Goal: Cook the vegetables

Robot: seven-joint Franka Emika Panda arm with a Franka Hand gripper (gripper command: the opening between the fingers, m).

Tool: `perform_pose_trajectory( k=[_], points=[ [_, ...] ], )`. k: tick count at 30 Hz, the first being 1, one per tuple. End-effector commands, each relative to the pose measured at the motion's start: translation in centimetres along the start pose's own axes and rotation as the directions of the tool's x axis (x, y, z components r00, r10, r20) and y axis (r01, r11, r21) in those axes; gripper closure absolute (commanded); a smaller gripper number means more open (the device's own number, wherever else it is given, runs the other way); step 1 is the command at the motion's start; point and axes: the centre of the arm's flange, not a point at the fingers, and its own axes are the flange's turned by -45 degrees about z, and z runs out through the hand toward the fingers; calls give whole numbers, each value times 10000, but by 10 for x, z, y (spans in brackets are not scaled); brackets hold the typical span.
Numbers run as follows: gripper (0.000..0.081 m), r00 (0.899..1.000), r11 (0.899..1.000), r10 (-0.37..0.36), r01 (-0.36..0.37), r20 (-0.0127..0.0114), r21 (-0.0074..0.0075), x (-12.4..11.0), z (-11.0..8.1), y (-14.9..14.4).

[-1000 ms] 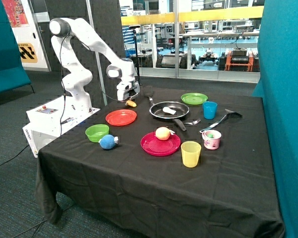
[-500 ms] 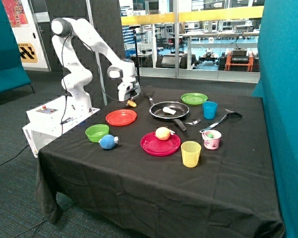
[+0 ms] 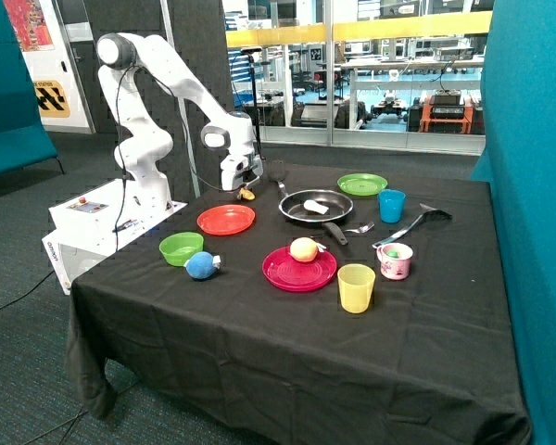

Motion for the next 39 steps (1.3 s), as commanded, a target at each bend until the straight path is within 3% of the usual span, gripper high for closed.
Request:
perform_pose_trajectory(
  k=[1, 11, 30, 33, 39],
  points=[
    [727, 10000, 10000, 25, -25, -43, 3, -3, 4, 9],
    [805, 10000, 10000, 15, -15, -43, 3, -5, 10, 12],
    [808, 9991, 9991, -419, 419, -44, 1, -4, 9, 7],
    [808, 9985, 9985, -551, 551, -44, 0, -4, -2, 7],
    [808, 9952, 9952, -976, 976, -44, -2, 3, -42, 15]
  ],
)
